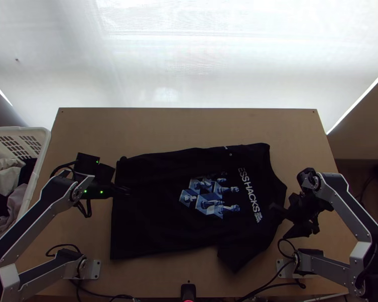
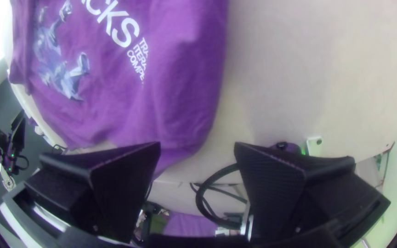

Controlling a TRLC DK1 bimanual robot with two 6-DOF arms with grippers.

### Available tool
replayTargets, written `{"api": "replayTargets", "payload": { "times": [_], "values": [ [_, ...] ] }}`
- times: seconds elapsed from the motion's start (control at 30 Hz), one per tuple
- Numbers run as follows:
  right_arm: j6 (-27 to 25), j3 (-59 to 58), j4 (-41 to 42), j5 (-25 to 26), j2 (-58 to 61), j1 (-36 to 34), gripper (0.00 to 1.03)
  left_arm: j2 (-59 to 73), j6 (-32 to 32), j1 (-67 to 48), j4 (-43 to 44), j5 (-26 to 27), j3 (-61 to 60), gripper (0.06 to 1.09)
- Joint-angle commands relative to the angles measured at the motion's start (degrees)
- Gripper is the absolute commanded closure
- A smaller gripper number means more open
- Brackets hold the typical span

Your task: Fold the t-shirt

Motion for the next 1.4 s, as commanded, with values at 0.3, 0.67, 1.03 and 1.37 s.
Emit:
{"api": "replayTargets", "payload": {
  "times": [0.3,0.67,1.03,1.37],
  "values": [
    [0.54,-2.79,6.88,-0.63,5.02,4.41,0.58,2.90,0.00,1.28,1.70,-0.49,1.91,0.10],
    [-0.42,-2.88,10.31,0.25,6.95,6.87,1.00,3.60,0.97,2.95,1.44,-0.58,2.87,0.10],
    [-0.51,-0.86,8.82,0.34,5.81,7.49,1.00,6.50,7.65,-5.84,-28.88,-2.52,8.32,0.10],
    [-0.51,-0.42,8.82,0.43,5.99,6.96,1.00,11.86,8.26,-21.13,-39.16,-15.17,3.58,0.10]
  ]
}}
